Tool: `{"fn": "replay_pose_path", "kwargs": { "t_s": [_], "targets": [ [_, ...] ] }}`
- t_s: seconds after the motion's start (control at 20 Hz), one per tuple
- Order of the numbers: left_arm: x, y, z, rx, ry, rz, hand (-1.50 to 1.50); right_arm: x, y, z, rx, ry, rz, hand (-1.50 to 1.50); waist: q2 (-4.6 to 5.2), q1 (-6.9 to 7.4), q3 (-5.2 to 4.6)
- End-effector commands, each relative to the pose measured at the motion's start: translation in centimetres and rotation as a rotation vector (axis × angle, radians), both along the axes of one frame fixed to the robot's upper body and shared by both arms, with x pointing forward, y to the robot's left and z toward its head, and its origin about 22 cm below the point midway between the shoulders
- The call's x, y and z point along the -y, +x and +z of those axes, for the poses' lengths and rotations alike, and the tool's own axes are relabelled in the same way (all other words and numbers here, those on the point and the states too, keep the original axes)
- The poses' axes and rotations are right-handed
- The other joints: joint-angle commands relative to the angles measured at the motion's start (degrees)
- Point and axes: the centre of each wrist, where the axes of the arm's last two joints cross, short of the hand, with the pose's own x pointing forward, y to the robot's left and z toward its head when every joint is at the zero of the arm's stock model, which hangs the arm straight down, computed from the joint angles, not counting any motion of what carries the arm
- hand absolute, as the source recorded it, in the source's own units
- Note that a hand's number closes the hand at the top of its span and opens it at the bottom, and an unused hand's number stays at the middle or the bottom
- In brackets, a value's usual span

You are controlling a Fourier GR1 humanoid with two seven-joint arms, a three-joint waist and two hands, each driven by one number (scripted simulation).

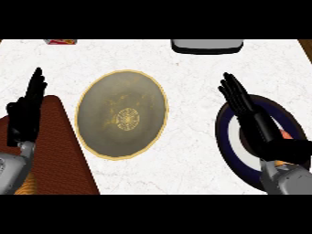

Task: Pick the squash from the plate and place it in the bowl

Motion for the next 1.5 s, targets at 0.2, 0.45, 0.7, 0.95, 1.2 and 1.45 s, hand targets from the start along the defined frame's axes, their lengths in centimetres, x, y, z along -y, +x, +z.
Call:
{"fn": "replay_pose_path", "kwargs": {
  "t_s": [0.2, 0.45, 0.7, 0.95, 1.2, 1.45],
  "targets": [
    [-0.9, 0.9, 4.4, 0.207, -0.101, -0.070, 0.00, -2.5, -1.7, 1.9, -0.003, 0.068, 0.492, -1.50, -1.81, 2.05, 1.09],
    [-2.0, -0.7, 3.8, 0.182, -0.195, -0.082, 0.00, 4.1, -3.3, 1.4, 0.307, -0.287, 0.003, -1.50, -2.45, -0.79, 1.15],
    [-4.8, -0.8, 4.4, 0.205, -0.203, -0.087, 0.00, 7.2, -8.0, -0.1, 0.406, -0.381, 0.082, -1.50, -1.76, 0.01, 1.13],
    [-3.6, 0.1, 6.0, 0.195, -0.198, -0.090, 0.00, 11.3, -9.1, 5.4, 0.413, -0.669, 0.036, -1.50, -1.95, -0.98, 1.10],
    [-3.7, -0.1, 5.0, 0.206, -0.189, -0.098, 0.00, 12.1, -9.8, 11.0, 0.311, -0.862, -0.023, -1.50, -1.72, -0.42, 0.99],
    [-4.7, -0.4, 4.7, 0.205, -0.201, -0.085, 0.00, 14.4, -9.1, 14.9, 0.145, -1.176, 0.097, -1.50, -1.65, -0.74, 0.92]
  ]
}}
